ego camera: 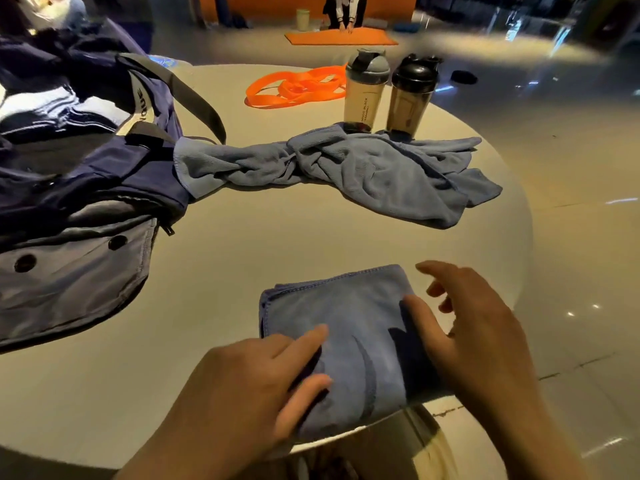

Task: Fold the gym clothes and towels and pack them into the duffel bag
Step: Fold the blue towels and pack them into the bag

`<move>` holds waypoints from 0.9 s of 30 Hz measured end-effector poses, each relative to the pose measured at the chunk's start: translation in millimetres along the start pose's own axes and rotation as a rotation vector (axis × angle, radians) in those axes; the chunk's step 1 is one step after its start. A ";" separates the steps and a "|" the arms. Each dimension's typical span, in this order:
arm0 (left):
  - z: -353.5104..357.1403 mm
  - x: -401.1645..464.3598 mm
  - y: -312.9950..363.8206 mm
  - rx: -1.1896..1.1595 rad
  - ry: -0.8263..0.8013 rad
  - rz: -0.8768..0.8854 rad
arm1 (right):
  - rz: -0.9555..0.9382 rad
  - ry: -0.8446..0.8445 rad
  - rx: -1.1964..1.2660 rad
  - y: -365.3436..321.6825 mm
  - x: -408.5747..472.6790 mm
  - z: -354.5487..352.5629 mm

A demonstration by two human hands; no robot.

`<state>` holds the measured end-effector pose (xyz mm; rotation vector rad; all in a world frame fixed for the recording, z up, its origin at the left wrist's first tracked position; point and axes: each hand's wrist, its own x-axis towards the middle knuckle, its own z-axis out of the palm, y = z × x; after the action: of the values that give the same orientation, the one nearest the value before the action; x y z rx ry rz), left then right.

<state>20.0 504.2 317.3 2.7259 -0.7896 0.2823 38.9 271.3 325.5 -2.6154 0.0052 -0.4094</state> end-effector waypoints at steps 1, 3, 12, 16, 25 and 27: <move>-1.5 9.4 -3.5 0.044 0.035 0.053 | 0.020 -0.030 -0.022 2.3 -16.0 -1.8; 0.8 30.1 -12.4 0.048 0.033 0.103 | 0.027 -0.095 -0.038 5.8 -37.9 0.7; 31.8 24.2 -11.8 -0.246 -0.134 -0.134 | 0.057 -0.184 0.099 16.5 25.3 20.6; 34.3 2.8 6.4 -0.239 -0.172 -0.161 | -0.024 -0.213 -0.048 9.5 82.1 25.8; 32.5 42.9 -11.2 -0.252 -0.004 -0.085 | 0.006 -0.134 -0.063 -1.9 -8.5 38.4; 39.7 67.6 -12.3 -0.187 -0.181 -0.011 | 0.061 -0.205 -0.008 6.7 -8.1 45.1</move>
<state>87.1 468.0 295.2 2.6030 -0.8036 -0.0399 44.6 287.2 282.4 -2.6460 0.0174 -0.1188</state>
